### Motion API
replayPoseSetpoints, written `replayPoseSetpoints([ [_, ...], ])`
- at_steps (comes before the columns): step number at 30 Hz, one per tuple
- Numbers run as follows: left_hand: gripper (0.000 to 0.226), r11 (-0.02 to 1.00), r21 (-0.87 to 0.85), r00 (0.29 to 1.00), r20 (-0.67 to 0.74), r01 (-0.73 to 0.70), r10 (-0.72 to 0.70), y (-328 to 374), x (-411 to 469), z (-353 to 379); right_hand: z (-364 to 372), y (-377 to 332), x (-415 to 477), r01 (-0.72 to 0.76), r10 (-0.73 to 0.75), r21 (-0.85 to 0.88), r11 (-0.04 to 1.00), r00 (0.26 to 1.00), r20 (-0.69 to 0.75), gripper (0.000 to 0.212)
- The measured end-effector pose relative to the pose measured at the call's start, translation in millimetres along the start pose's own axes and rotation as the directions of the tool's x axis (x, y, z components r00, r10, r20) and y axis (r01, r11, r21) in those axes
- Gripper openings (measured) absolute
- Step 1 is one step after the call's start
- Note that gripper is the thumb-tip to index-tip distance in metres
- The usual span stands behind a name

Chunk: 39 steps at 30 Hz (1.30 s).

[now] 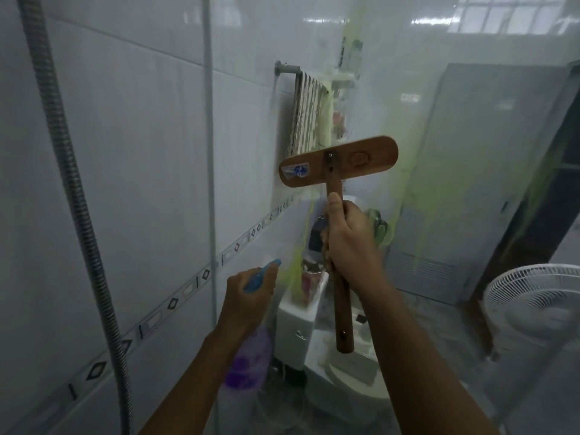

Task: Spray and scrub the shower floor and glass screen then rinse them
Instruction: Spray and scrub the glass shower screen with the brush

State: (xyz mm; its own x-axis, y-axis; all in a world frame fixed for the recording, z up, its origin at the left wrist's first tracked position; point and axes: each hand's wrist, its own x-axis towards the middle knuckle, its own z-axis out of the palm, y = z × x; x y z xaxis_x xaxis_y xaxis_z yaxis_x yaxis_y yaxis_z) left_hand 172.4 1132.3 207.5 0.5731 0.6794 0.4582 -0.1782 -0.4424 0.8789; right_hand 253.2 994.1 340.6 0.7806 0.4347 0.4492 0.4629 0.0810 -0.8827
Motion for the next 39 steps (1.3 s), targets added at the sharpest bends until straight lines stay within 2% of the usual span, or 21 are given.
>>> replayPoseSetpoints([
  [3, 0.07, 1.0, -0.001, 1.0, 0.012, -0.012, 0.012, -1, -3, -2, 10, -5, 6, 0.033, -0.033, 0.004, 0.999, 0.999, -0.008, 0.039],
  [6, 0.057, 1.0, 0.02, 1.0, 0.006, 0.005, -0.005, -3, -4, -4, 20, 9, 6, 0.102, -0.107, -0.133, 0.986, 0.994, -0.035, 0.038],
  [8, 0.055, 0.998, 0.016, 0.998, -0.03, 0.053, -0.052, -7, -6, -8, 28, 39, -6, 0.104, -0.108, -0.155, 0.982, 0.994, -0.021, 0.039],
  [12, 0.053, 0.998, 0.068, 0.994, -0.11, -0.012, 0.02, -11, -14, -21, 42, 135, -56, -0.018, 0.025, -0.226, 0.974, 0.999, 0.026, 0.05],
  [15, 0.05, 0.994, 0.095, 0.988, -0.138, -0.052, 0.065, -5, -17, -29, 56, 183, -104, -0.224, 0.236, -0.187, 0.956, 0.971, 0.045, 0.04],
  [17, 0.048, 0.993, 0.095, 0.986, -0.151, -0.064, 0.078, -2, -19, -31, 60, 191, -122, -0.272, 0.289, -0.211, 0.939, 0.956, 0.052, 0.039],
  [21, 0.043, 0.994, 0.082, 0.982, -0.166, -0.075, 0.088, 0, -18, -33, 65, 157, -87, -0.151, 0.165, -0.206, 0.967, 0.985, 0.054, 0.034],
  [24, 0.041, 0.993, 0.086, 0.981, -0.172, -0.08, 0.094, 4, -18, -30, 75, 120, -48, -0.063, 0.066, -0.153, 0.986, 0.998, 0.015, 0.041],
  [26, 0.043, 0.992, 0.086, 0.98, -0.164, -0.095, 0.108, 5, -19, -27, 78, 126, -52, -0.043, 0.046, -0.124, 0.991, 0.999, 0.026, 0.039],
  [28, 0.046, 0.991, 0.085, 0.979, -0.163, -0.107, 0.12, 5, -21, -25, 78, 159, -82, -0.124, 0.131, -0.136, 0.983, 0.991, 0.041, 0.035],
  [31, 0.05, 0.991, 0.094, 0.98, -0.165, -0.095, 0.11, 4, -23, -23, 74, 205, -134, -0.295, 0.305, -0.168, 0.941, 0.952, 0.036, 0.041],
  [33, 0.049, 0.993, 0.08, 0.982, -0.162, -0.087, 0.099, 5, -24, -23, 69, 210, -139, -0.32, 0.336, -0.201, 0.926, 0.941, 0.048, 0.035],
  [36, 0.045, 0.994, 0.07, 0.982, -0.166, -0.083, 0.094, 8, -24, -23, 65, 174, -102, -0.191, 0.206, -0.195, 0.962, 0.977, 0.055, 0.029],
  [39, 0.043, 0.994, 0.063, 0.98, -0.177, -0.084, 0.094, 13, -23, -23, 67, 133, -58, -0.051, 0.058, -0.155, 0.987, 0.997, 0.043, 0.036],
])
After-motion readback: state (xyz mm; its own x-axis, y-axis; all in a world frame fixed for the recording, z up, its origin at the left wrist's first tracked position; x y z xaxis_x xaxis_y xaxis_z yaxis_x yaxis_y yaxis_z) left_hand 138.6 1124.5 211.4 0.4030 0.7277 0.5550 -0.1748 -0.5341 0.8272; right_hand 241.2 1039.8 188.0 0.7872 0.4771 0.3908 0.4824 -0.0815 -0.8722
